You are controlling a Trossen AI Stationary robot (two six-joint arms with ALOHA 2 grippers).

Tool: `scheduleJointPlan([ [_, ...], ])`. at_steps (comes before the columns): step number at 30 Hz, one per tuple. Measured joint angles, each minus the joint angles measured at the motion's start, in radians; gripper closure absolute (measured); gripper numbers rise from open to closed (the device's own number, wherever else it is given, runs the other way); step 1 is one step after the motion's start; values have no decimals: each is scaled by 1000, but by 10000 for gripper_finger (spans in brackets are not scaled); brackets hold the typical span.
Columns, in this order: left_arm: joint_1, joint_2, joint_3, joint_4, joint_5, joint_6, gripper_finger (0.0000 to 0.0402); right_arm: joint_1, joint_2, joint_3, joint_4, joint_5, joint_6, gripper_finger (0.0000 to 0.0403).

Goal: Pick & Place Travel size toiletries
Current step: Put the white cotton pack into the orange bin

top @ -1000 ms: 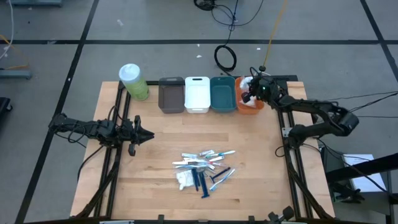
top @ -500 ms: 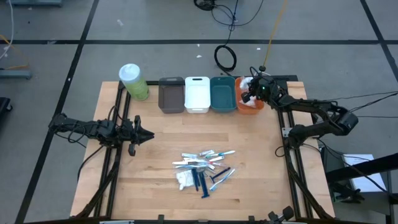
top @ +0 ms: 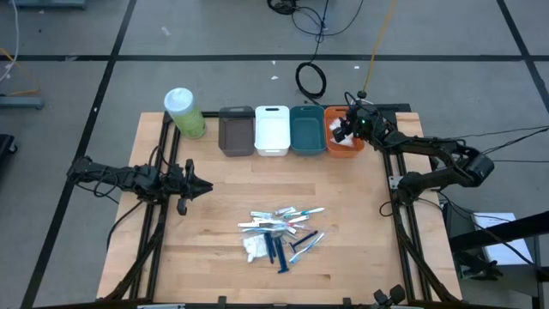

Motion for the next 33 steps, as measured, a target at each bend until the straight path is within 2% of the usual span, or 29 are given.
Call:
scheduleJointPlan([
  [9, 0, 0, 0, 0, 0, 0, 350, 43, -35, 0, -3, -4, -10, 243],
  [22, 0, 0, 0, 0, 0, 0, 350, 253, -199, 0, 0, -12, -20, 246],
  [29, 0, 0, 0, 0, 0, 0, 350, 378, -268, 0, -7, -230, -20, 249],
  [33, 0, 0, 0, 0, 0, 0, 350, 428, -378, 0, -90, -296, -22, 249],
])
